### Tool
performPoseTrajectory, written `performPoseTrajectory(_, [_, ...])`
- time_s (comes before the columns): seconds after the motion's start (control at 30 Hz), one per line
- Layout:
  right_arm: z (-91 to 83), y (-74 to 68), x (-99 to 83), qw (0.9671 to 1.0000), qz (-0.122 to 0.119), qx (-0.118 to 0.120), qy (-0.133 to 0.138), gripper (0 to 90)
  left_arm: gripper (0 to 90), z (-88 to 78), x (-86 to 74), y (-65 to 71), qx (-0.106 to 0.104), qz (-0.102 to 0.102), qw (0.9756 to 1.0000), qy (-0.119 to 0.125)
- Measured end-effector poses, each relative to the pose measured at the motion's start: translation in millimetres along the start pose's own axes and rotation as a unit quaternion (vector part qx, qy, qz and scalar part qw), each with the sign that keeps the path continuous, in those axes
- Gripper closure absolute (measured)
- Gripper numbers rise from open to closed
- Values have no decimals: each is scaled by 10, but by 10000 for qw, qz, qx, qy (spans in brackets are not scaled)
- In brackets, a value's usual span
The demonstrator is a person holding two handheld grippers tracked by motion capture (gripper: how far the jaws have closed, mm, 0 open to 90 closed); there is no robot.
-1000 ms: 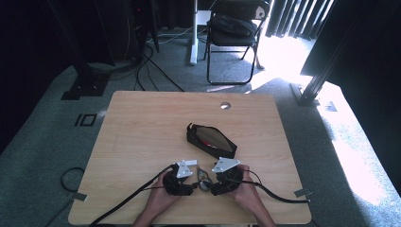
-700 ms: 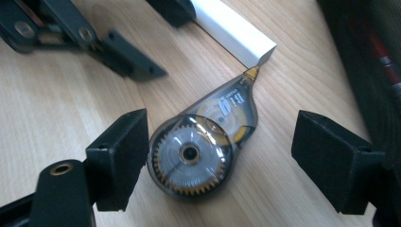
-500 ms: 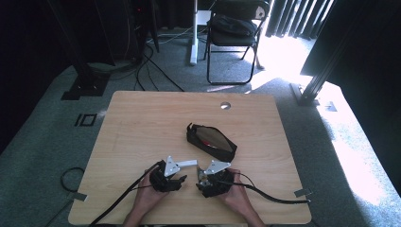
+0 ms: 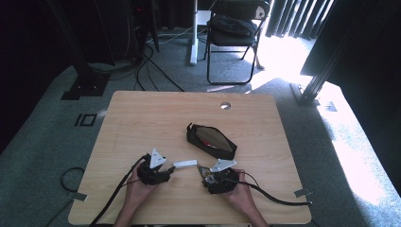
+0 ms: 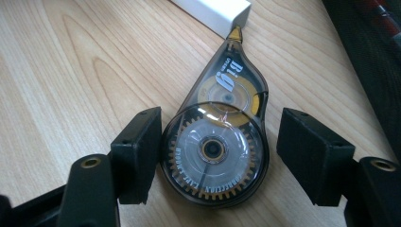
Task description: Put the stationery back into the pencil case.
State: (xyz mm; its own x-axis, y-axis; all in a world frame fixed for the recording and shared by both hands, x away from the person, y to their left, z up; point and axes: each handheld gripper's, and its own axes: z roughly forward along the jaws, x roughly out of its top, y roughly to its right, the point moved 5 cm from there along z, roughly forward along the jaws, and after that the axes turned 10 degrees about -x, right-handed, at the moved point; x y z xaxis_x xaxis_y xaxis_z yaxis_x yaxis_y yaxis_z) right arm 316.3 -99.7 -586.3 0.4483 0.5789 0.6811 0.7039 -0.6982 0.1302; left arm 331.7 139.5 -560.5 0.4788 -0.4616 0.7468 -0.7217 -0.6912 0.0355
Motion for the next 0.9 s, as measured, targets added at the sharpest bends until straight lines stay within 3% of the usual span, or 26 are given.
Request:
performPoseTrajectory(0.2, [-1, 29, 3, 10000, -22, -17, -77, 318, 438, 52, -64, -190, 151, -280, 9994, -113])
performPoseTrajectory(0.33, [-15, 58, -10, 10000, -42, -16, -89, 343, 437, 82, -86, -258, 239, -308, 9991, -189])
performPoseTrajectory(0.47, [-35, 94, -22, 9999, -50, -14, -110, 403, 436, 111, -103, -301, 266, -339, 9988, -245])
performPoseTrajectory(0.9, [-65, 207, -43, 9994, -65, -21, -333, 402, 436, 152, -138, -341, 273, -404, 9983, -313])
